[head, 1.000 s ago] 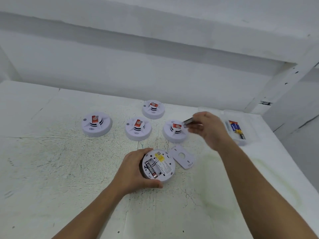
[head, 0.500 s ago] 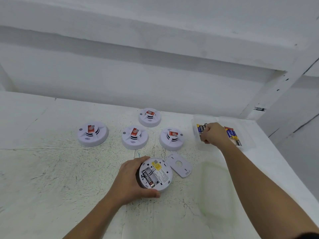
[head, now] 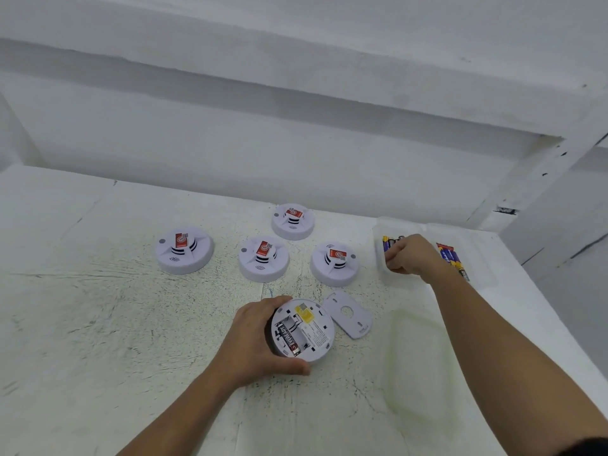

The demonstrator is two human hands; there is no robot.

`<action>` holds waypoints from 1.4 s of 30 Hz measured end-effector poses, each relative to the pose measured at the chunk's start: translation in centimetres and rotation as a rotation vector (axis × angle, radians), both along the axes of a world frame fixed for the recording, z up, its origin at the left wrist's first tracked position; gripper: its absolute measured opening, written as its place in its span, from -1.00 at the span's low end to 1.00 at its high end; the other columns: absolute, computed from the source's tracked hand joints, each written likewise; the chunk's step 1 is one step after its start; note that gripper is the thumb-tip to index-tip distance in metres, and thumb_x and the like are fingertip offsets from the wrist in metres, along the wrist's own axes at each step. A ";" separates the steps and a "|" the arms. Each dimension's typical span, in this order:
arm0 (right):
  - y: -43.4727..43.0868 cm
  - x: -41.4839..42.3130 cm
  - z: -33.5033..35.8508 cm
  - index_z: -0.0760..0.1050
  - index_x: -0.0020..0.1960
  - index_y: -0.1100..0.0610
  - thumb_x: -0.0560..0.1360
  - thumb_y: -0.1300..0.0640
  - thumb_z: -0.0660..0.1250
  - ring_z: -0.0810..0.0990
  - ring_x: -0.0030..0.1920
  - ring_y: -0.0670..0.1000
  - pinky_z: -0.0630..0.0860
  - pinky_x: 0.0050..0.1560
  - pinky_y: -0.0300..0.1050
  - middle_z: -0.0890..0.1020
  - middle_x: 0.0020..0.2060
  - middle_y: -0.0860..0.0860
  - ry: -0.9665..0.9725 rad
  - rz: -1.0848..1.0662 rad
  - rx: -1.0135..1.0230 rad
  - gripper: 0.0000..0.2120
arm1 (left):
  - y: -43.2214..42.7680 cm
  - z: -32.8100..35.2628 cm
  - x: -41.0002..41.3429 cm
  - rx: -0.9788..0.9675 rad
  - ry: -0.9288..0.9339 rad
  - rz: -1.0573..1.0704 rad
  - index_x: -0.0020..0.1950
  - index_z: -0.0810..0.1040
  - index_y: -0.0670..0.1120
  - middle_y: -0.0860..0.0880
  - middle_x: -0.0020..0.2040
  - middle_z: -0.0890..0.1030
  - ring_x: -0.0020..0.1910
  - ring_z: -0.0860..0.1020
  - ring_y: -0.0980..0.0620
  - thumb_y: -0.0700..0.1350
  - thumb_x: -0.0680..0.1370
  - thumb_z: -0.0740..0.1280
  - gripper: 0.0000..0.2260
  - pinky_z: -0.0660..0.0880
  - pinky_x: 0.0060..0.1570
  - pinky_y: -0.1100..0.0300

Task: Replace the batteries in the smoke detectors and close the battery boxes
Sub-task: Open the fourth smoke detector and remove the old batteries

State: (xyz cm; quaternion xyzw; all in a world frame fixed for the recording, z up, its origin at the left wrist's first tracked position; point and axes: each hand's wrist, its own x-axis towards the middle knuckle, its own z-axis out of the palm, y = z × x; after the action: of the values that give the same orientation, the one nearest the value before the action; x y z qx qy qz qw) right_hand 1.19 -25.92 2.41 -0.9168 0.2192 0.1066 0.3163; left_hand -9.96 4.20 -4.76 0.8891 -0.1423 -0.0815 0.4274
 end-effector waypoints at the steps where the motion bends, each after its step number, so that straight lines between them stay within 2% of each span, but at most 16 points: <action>1: -0.2 0.0 0.0 0.63 -0.05 0.33 0.40 0.47 0.35 0.61 -0.15 0.12 0.58 0.10 0.08 0.63 -0.16 0.19 -0.009 -0.039 0.068 -0.82 | 0.0 0.0 0.0 0.000 -0.003 -0.001 0.34 0.31 0.22 0.45 0.13 0.29 0.21 0.31 0.20 0.45 -0.05 0.47 0.00 0.24 0.20 0.24; 3: -0.5 -0.3 0.3 0.60 -0.15 0.33 0.42 0.52 0.30 0.58 -0.24 0.12 0.60 0.00 0.06 0.61 -0.16 0.24 -0.051 -0.119 0.188 -0.84 | 0.0 0.0 0.1 -0.004 -0.007 -0.011 0.33 0.31 0.23 0.45 0.13 0.31 0.20 0.32 0.23 0.50 -0.07 0.43 0.00 0.22 0.21 0.25; 6: -0.8 -0.8 0.5 0.55 -0.27 0.27 0.42 0.50 0.31 0.58 -0.25 0.16 0.62 -0.05 0.06 0.62 -0.11 0.31 -0.194 -0.134 0.199 -0.80 | 0.0 0.3 0.0 -0.019 -0.009 -0.024 0.26 0.27 0.30 0.46 0.10 0.30 0.14 0.27 0.41 0.48 -0.06 0.43 -0.06 0.18 0.19 0.31; 8: -0.7 -1.4 1.0 0.56 -0.25 0.20 0.42 0.44 0.32 0.58 -0.26 0.13 0.61 -0.06 0.05 0.65 -0.14 0.26 -0.330 -0.142 0.155 -0.82 | -0.1 0.6 -0.1 -0.033 -0.017 -0.030 0.23 0.24 0.33 0.47 0.08 0.29 0.12 0.21 0.55 0.42 -0.03 0.46 -0.12 0.14 0.15 0.39; 11: 0.6 -2.7 2.0 0.58 -0.17 0.11 0.42 0.35 0.34 0.59 -0.24 0.07 0.51 -0.21 -0.17 0.65 -0.21 0.12 -0.485 -0.078 0.115 -0.85 | -0.1 0.6 0.0 -0.044 -0.023 -0.033 0.20 0.23 0.34 0.47 0.07 0.30 0.11 0.17 0.62 0.39 -0.02 0.46 -0.16 0.12 0.14 0.42; 14: 3.6 -4.9 2.3 0.59 -0.14 0.12 0.44 0.34 0.36 0.60 -0.25 0.01 0.54 -0.18 -0.15 0.66 -0.24 0.04 -0.489 0.108 0.181 -0.86 | -0.1 0.3 0.1 -0.042 -0.033 -0.031 0.24 0.25 0.30 0.45 0.07 0.32 0.10 0.20 0.58 0.41 -0.02 0.46 -0.13 0.14 0.17 0.33; 17: 7.3 -7.9 1.4 0.61 -0.09 0.07 0.47 0.25 0.38 0.59 -0.22 -0.16 0.51 -0.12 -0.33 0.65 -0.21 -0.10 -0.391 0.403 0.108 -0.90 | 0.0 0.1 0.2 -0.034 -0.017 -0.028 0.25 0.25 0.31 0.46 0.08 0.31 0.10 0.25 0.45 0.41 -0.03 0.46 -0.11 0.18 0.20 0.27; 19: 9.3 -9.7 0.7 0.63 -0.03 0.06 0.50 0.20 0.36 0.58 -0.17 -0.20 0.49 -0.08 -0.39 0.64 -0.14 -0.12 -0.332 0.615 0.064 -0.90 | -0.1 0.0 0.3 -0.036 -0.021 -0.025 0.24 0.27 0.31 0.43 0.10 0.35 0.12 0.32 0.31 0.43 -0.04 0.47 -0.10 0.24 0.24 0.20; 23: 11.1 -10.9 -1.1 0.64 0.04 0.11 0.51 0.21 0.32 0.56 -0.02 -0.04 0.48 0.03 -0.18 0.67 -0.04 -0.02 -0.342 0.947 -0.029 -0.84 | 0.0 -0.5 0.4 -0.060 -0.010 -0.005 0.29 0.35 0.24 0.37 0.11 0.41 0.19 0.38 0.14 0.46 -0.11 0.47 -0.01 0.31 0.29 0.08; 26: 11.6 -10.8 -2.0 0.64 -0.04 0.12 0.49 0.21 0.29 0.57 -0.06 0.07 0.52 -0.06 0.03 0.68 -0.12 -0.01 -0.424 1.150 -0.167 -0.85 | 0.0 -0.8 0.5 -0.077 0.005 -0.008 0.32 0.38 0.17 0.29 0.14 0.48 0.21 0.40 0.10 0.44 -0.13 0.48 0.05 0.34 0.29 0.00; 30: 11.9 -10.4 -2.0 0.64 -0.12 0.13 0.44 0.20 0.34 0.59 -0.13 0.08 0.56 -0.23 0.01 0.69 -0.18 -0.05 -0.507 1.307 -0.322 -0.90 | 0.0 -0.8 0.5 -0.107 -0.011 -0.022 0.27 0.39 0.25 0.25 0.11 0.54 0.18 0.46 0.16 0.42 -0.12 0.51 -0.03 0.36 0.27 -0.03; 34: 11.8 -10.0 -2.1 0.64 -0.09 0.12 0.44 0.22 0.35 0.60 -0.07 0.07 0.57 -0.27 -0.02 0.69 -0.13 -0.04 -0.508 1.419 -0.439 -0.90 | -0.1 -0.5 0.3 -0.117 -0.018 -0.023 0.22 0.32 0.33 0.33 0.10 0.48 0.15 0.35 0.40 0.49 -0.13 0.42 -0.07 0.27 0.26 0.15; 35: 11.8 -9.8 -2.2 0.63 -0.08 0.13 0.43 0.24 0.36 0.60 -0.04 0.07 0.57 -0.26 -0.02 0.68 -0.12 -0.02 -0.506 1.452 -0.464 -0.89 | -0.1 -0.5 0.3 -0.117 -0.015 -0.023 0.22 0.32 0.32 0.33 0.10 0.48 0.15 0.34 0.40 0.49 -0.13 0.42 -0.06 0.27 0.26 0.15; 37: 11.8 -9.4 -2.3 0.61 -0.07 0.16 0.44 0.27 0.34 0.59 0.03 0.08 0.58 -0.24 -0.01 0.68 -0.09 0.01 -0.497 1.512 -0.514 -0.88 | 0.0 -1.0 0.4 -0.105 -0.023 -0.020 0.27 0.38 0.23 0.28 0.13 0.51 0.18 0.41 0.25 0.47 -0.12 0.46 -0.02 0.32 0.29 0.05; 39: 11.8 -9.1 -2.2 0.61 -0.09 0.18 0.44 0.27 0.34 0.60 0.02 0.09 0.58 -0.27 -0.03 0.67 -0.11 0.03 -0.493 1.551 -0.534 -0.91 | 0.0 -1.4 0.6 -0.094 -0.033 -0.020 0.30 0.41 0.16 0.24 0.13 0.54 0.18 0.46 0.15 0.45 -0.10 0.49 0.00 0.36 0.26 -0.03; 42: 11.9 -9.1 -2.2 0.62 -0.15 0.18 0.42 0.19 0.36 0.64 -0.06 0.09 0.58 -0.36 -0.07 0.68 -0.17 0.03 -0.521 1.549 -0.474 -0.91 | -0.1 -1.2 0.7 -0.121 -0.039 -0.025 0.23 0.43 0.22 0.25 0.04 0.59 0.09 0.53 0.17 0.39 -0.09 0.54 -0.08 0.42 0.20 -0.04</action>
State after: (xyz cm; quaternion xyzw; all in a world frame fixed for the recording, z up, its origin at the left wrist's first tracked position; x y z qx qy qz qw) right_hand -7.89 -14.03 0.17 -0.8453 -0.5334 0.0298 -0.0062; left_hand -9.22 4.08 -5.95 0.8611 -0.1665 -0.0607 0.4766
